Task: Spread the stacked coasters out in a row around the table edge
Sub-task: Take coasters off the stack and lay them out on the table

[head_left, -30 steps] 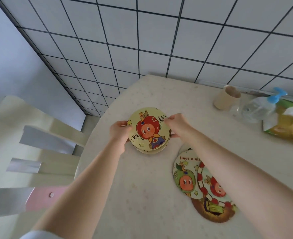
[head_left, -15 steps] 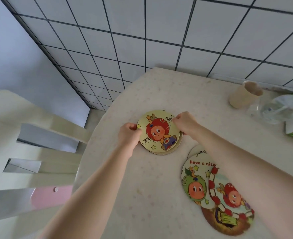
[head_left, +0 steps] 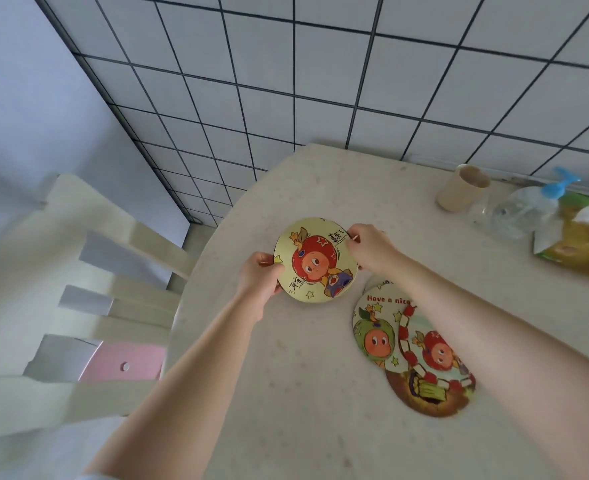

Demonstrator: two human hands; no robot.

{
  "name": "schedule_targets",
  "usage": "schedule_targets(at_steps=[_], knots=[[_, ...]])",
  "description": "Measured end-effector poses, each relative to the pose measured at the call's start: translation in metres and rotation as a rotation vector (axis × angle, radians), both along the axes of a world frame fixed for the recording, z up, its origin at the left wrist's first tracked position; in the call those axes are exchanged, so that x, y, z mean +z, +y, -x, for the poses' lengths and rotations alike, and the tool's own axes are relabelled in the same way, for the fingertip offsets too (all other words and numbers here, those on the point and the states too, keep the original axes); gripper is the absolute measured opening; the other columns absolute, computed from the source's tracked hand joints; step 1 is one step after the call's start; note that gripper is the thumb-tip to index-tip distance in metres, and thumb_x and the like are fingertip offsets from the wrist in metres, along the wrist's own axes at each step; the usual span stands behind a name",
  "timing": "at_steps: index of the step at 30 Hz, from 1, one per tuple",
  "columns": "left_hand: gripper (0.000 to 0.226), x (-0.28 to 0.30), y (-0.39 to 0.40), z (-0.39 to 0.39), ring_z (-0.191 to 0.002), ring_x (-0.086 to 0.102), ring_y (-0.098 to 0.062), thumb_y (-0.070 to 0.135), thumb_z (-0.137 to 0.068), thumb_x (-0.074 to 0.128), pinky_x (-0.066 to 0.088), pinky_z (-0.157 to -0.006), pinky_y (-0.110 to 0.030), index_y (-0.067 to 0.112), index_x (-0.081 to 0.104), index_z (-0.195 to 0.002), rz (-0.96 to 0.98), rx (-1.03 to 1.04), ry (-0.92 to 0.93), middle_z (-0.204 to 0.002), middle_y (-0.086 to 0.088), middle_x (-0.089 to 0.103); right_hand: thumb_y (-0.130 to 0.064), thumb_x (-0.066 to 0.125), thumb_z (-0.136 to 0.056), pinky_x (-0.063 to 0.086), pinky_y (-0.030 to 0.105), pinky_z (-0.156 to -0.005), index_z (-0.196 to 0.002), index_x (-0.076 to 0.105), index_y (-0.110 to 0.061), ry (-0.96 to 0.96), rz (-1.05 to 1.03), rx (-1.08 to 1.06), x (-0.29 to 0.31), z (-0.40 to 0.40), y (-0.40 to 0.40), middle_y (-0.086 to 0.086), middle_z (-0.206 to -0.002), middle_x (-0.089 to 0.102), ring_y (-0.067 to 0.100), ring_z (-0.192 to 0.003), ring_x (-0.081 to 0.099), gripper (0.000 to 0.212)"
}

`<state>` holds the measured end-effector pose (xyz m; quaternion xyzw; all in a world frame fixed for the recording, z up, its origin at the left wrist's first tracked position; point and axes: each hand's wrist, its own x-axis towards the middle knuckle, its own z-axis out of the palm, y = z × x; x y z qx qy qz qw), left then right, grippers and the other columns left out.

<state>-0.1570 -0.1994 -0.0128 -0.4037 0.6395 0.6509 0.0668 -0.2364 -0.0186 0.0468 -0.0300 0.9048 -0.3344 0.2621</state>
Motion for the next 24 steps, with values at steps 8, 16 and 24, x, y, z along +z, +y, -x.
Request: schedule_targets(at_steps=[8, 16, 24], knots=[[0.009, 0.002, 0.015, -0.104, -0.084, 0.067, -0.021, 0.006, -0.087, 0.059, 0.054, -0.062, -0.030, 0.014, 0.059, -0.092, -0.074, 0.041, -0.074, -0.096, -0.006, 0.068, -0.014, 0.048, -0.095, 0.058, 0.051, -0.080, -0.103, 0.058, -0.018, -0.151, 0.146, -0.100, -0.006, -0.103, 0.023, 0.005, -0.095, 0.068, 0.030, -0.093, 0.069, 0.013], [0.011, -0.023, 0.027, -0.194, -0.080, 0.068, -0.020, 0.006, -0.087, 0.061, 0.051, -0.056, -0.027, 0.012, 0.060, -0.096, -0.137, 0.106, -0.179, -0.097, -0.008, 0.070, -0.017, 0.056, -0.089, 0.060, 0.047, -0.079, -0.115, 0.064, -0.014, -0.273, 0.094, -0.190, -0.063, -0.183, 0.040, 0.002, -0.098, 0.070, 0.022, -0.087, 0.069, 0.028], [0.023, -0.030, 0.020, -0.200, -0.082, 0.067, -0.027, 0.000, -0.083, 0.055, 0.056, -0.070, -0.036, 0.018, 0.069, -0.085, 0.004, 0.118, -0.113, -0.089, -0.007, 0.072, -0.012, 0.059, -0.084, 0.055, 0.032, -0.085, -0.120, 0.061, -0.012, -0.210, 0.142, -0.253, -0.076, -0.198, 0.029, 0.003, -0.112, 0.069, 0.018, -0.099, 0.065, 0.035]])
